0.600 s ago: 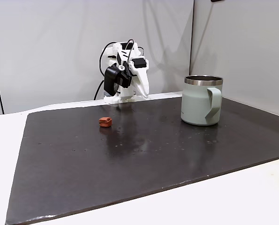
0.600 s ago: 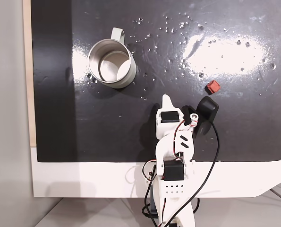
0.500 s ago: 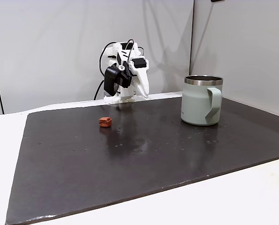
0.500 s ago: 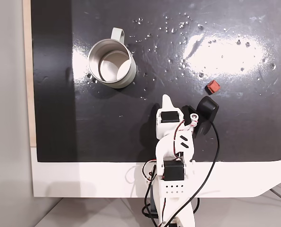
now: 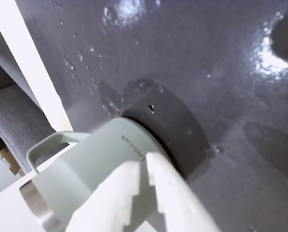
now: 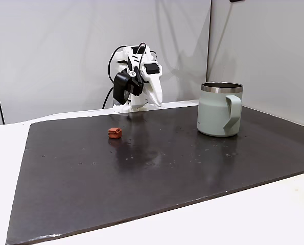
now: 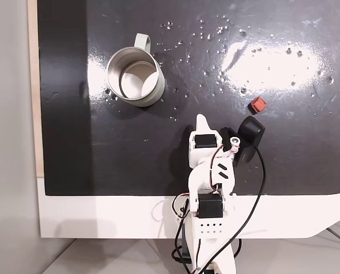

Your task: Grasp a cube and put it in the cup.

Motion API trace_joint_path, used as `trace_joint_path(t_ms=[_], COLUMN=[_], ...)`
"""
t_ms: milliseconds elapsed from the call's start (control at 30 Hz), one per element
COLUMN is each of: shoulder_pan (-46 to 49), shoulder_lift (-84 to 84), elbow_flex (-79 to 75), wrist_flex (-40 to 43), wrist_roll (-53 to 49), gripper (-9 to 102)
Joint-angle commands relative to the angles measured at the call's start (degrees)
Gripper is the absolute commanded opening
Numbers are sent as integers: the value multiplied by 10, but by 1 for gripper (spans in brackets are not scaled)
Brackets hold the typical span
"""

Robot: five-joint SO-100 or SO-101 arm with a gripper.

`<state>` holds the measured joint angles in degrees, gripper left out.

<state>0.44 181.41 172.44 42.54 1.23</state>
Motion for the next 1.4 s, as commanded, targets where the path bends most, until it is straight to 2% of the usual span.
trace_joint_path(t_ms=[0,200,533,933,1367], shoulder_pan=[5,42,50,164,236], shoulder_lift=[6,7,-11,-269,-491], elbow_flex=[-3,-33,-234,-499,-640], wrist_flex=[1,15,132,191,252], wrist_roll=[-3,2,-34,-72,-128], gripper=[0,0,0,0,0])
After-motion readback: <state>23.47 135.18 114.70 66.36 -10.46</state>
